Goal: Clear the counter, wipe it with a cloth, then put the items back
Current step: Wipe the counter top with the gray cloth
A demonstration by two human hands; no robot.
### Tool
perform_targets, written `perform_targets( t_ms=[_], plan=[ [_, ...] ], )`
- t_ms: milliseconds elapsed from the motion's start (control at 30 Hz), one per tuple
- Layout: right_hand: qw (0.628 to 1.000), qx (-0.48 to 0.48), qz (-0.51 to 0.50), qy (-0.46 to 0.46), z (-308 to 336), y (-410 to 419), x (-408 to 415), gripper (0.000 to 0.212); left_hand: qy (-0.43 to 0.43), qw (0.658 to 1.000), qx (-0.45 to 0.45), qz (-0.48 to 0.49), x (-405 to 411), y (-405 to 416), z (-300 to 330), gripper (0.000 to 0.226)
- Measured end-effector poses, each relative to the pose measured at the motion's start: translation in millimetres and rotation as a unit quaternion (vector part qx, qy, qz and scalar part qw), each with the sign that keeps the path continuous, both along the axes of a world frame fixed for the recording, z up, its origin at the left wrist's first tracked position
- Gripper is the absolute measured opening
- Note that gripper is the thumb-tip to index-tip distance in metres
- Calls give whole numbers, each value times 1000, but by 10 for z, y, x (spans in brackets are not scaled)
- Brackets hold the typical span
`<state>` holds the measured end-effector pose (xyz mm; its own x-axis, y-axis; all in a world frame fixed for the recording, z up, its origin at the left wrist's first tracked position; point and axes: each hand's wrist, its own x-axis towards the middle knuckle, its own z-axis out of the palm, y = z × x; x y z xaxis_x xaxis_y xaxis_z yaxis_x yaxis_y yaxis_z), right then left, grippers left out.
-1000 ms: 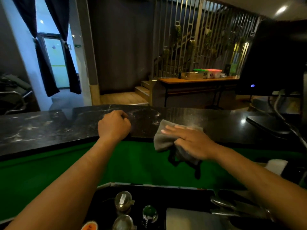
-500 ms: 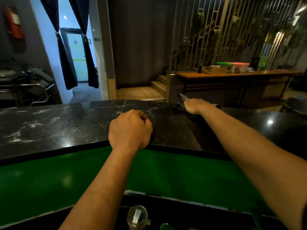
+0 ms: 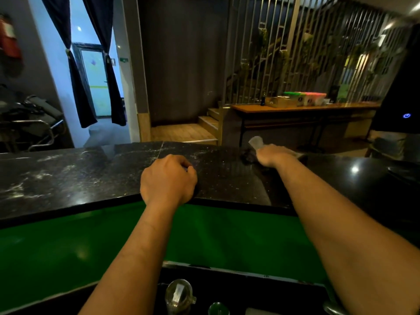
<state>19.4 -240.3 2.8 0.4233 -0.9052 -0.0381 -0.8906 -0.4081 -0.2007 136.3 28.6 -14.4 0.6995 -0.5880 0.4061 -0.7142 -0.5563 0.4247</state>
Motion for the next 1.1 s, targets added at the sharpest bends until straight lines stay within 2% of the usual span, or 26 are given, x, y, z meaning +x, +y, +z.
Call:
perform_targets(
  t_ms=[67, 133, 200, 267, 333, 433, 467, 500, 567, 633, 733, 800, 867, 900, 933, 1033, 1100],
  plan=[
    [1000, -3, 25, 15, -13, 5, 26, 53, -1, 1000, -1, 5, -6, -8, 6, 23],
    [991, -12, 131, -19, -60, 222, 39, 49, -1, 1000, 1, 1, -6, 5, 3, 22],
    [966, -12, 255, -37, -155, 512, -65, 52, -2, 1000, 7, -9, -12, 8, 1, 22],
    [947, 11, 317, -57, -164, 619, -217, 53, -7, 1000, 14, -12, -8, 14, 13, 23],
    [965, 22, 260, -35, -108, 379, -348, 51, -12, 1000, 17, -13, -2, 17, 6, 24],
    [1000, -3, 22, -13, -15, -100, -461, 63, -19, 1000, 5, -13, -10, 1, -7, 25],
    [999, 2, -37, 0, 14, -131, -410, 67, -17, 1000, 2, -10, -7, -4, -5, 24],
    [998, 20, -54, 17, 12, -141, -270, 64, -15, 1000, 2, -6, 4, -8, -8, 23],
    [999, 47, 20, -3, 23, 33, 31, 59, -14, 1000, 9, -7, 0, -13, -10, 21],
    [985, 53, 155, -51, 1, 379, 300, 65, -11, 1000, 12, -7, 1, -7, 2, 21],
    [961, 58, 268, -30, 22, 583, 280, 49, -1, 1000, 15, -11, 17, -11, 2, 21],
    [975, 62, 212, -22, 1, 335, 24, 42, -6, 1000, 15, -11, 15, -14, -5, 21],
    [995, 41, 65, -56, -21, 32, -204, 79, -7, 1000, 9, -10, 13, -10, -11, 21],
    [998, 36, 11, -54, -22, -27, -262, 84, -5, 1000, 8, -9, 14, -13, -10, 20],
    [999, 25, 6, -43, -39, -11, -272, 76, -3, 1000, 9, -8, 13, -14, -12, 19],
    [991, 12, 131, -36, -13, 447, -271, 49, -1, 1000, 9, 0, 0, -9, -6, 20],
    [973, -10, 228, -27, -85, 762, -426, 50, 0, 1000, 5, 8, -26, -3, 7, 22]
  ],
)
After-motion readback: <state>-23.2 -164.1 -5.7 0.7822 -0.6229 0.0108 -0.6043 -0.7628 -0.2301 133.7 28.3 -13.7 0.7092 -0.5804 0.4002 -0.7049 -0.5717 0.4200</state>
